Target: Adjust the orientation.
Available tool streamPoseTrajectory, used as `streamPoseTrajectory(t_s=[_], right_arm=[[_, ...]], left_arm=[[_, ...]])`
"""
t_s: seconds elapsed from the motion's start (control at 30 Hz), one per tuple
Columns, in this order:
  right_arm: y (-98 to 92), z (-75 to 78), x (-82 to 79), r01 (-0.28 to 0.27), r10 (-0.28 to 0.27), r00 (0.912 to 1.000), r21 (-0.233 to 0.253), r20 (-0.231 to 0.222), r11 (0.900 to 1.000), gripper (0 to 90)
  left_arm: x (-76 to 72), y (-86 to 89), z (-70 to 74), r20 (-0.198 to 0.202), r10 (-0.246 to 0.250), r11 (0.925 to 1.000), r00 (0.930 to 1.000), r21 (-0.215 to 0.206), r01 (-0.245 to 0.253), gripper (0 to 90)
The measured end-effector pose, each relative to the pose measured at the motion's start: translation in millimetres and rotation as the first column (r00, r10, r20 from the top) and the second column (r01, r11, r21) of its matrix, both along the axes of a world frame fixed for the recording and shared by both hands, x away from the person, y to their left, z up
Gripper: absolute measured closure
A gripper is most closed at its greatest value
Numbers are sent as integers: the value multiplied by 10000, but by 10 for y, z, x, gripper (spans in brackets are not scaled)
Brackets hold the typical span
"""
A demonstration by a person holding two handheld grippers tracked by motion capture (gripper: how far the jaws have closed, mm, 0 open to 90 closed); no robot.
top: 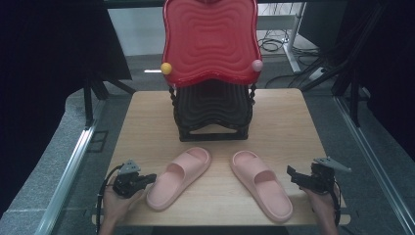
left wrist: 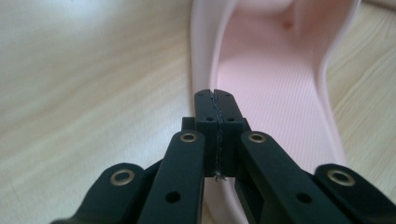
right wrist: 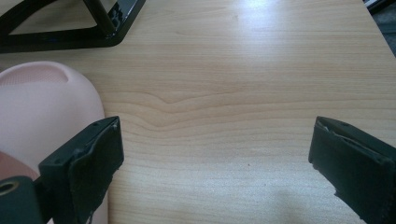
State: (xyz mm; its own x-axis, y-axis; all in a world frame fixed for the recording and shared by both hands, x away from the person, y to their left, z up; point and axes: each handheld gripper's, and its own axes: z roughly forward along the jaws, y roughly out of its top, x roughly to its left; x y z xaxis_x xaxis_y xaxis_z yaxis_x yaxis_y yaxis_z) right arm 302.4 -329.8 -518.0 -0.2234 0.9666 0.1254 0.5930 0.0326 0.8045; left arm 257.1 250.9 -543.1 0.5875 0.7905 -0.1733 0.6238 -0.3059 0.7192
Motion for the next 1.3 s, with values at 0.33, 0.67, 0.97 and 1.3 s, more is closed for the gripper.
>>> streamPoseTrajectory(t_s=[0.33, 0.67, 0.97, 1.3], right_arm=[[67, 20, -24, -8, 10, 9999, -104, 145, 9999, 32], [82, -49, -17, 107, -108, 9999, -253, -36, 9996, 33], [77, -59, -30, 65, -68, 9999, -315, -85, 9995, 32], [71, -44, -9, -39, 37, 10000, -252, -84, 9997, 51]], left_arm=[[-80, 136, -42, 161, 104, 9996, 9998, -281, -100, 897], [2, 68, -166, -181, -52, 9999, 9998, 159, 55, 897], [-130, -98, -149, -83, -893, 9960, 9960, -51, 893, 897], [-190, -543, -124, -100, -2158, 9764, 9764, -6, 2158, 894]])
